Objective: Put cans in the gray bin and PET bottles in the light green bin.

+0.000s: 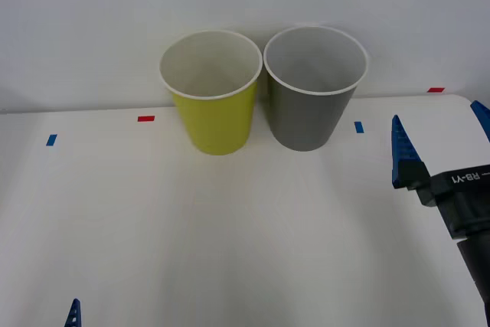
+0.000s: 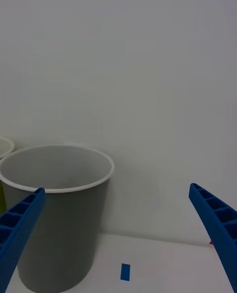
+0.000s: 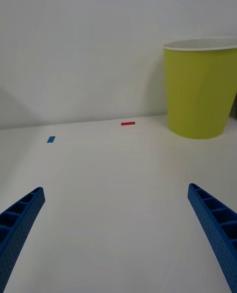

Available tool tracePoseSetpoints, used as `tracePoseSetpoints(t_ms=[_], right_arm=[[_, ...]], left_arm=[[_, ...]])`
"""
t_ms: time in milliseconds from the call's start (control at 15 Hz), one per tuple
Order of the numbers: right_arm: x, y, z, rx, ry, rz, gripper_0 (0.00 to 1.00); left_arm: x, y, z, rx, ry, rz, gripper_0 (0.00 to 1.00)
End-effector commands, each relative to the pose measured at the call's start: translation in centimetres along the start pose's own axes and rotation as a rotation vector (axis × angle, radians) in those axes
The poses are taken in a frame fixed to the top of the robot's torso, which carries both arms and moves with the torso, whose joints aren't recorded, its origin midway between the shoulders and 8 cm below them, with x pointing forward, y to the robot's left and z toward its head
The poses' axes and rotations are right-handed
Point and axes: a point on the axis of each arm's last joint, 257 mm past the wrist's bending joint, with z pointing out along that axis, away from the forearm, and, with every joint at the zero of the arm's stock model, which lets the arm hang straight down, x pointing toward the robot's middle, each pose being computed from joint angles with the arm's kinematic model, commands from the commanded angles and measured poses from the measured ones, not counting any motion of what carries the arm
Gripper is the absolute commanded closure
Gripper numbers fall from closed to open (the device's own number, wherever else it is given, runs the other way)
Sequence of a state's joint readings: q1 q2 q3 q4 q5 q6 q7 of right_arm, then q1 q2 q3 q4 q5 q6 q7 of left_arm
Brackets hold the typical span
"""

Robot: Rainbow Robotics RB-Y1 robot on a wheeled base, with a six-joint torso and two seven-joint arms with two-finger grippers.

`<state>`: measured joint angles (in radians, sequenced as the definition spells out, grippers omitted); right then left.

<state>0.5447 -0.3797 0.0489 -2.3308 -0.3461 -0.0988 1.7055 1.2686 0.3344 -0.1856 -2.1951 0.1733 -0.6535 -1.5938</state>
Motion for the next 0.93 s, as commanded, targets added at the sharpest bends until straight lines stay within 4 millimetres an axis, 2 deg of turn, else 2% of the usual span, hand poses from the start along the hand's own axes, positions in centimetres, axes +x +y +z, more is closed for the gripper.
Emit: tracePoseSetpoints(t_ms=[67, 333, 467, 733, 933], right_arm=[[2.5, -1.0, -3.4, 0.031, 0.047, -0.004, 0.0], [5.6, -1.9, -7.8, 0.057, 0.078, -0.007, 0.0], [7.1, -1.4, -10.3, 0.063, 0.088, 0.024, 0.0], [8.0, -0.7, -13.8, 0.07, 0.13, 0.049, 0.0], [8.4, 0.1, -15.4, 0.06, 0.161, 0.087, 0.0]], left_arm=[[0.0, 0.0, 0.0, 0.0, 0.0, 0.0, 0.0], [0.0, 0.0, 0.0, 0.0, 0.0, 0.0, 0.0], [0.0, 0.0, 0.0, 0.0, 0.0, 0.0, 0.0], [0.0, 0.0, 0.0, 0.0, 0.0, 0.0, 0.0], [0.0, 0.0, 0.0, 0.0, 0.0, 0.0, 0.0]])
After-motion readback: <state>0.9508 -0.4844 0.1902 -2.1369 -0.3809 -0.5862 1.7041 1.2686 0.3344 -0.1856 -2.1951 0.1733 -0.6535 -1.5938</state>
